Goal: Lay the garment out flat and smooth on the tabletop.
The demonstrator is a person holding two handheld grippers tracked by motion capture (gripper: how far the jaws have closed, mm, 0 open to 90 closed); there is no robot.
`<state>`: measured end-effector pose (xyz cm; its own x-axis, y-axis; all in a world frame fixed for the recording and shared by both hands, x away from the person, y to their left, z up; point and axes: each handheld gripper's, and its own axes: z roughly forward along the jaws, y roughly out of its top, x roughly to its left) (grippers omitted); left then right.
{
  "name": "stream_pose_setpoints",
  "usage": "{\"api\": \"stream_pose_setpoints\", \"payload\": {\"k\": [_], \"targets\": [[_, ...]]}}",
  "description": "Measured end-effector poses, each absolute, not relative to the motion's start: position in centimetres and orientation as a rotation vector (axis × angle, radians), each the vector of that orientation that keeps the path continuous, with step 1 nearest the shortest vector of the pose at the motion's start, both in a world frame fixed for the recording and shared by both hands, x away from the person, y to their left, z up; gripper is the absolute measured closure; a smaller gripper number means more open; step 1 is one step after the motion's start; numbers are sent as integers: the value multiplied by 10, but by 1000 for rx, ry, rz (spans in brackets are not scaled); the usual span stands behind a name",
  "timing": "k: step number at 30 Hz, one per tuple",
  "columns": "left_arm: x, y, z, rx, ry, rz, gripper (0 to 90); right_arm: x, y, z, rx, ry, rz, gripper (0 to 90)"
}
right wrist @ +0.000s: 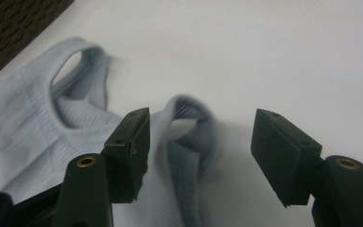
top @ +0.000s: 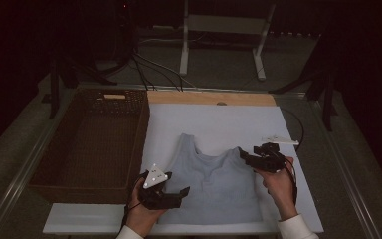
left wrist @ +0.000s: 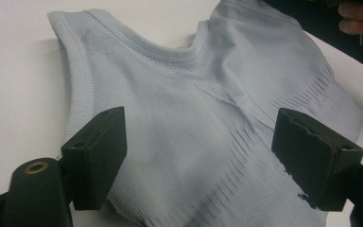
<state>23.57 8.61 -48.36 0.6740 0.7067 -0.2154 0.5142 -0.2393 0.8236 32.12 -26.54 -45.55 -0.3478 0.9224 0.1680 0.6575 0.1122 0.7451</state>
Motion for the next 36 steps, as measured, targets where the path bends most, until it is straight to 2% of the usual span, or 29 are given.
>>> {"api": "stream_pose_setpoints", "payload": {"k": [13,23,27,36], "targets": [[236,85,-485,1904,952,237,164,336,-273,-462,1567,2056,1089,403],[235,85,-485,1905,950,238,164,346,-272,-475,1586,2126,1029,461],[236,85,-485,1904,951,236,164,349,-269,-480,1584,2159,1001,499],[236,85,-486,1907,949,231,165,357,-262,-489,1568,2233,971,659]]}}
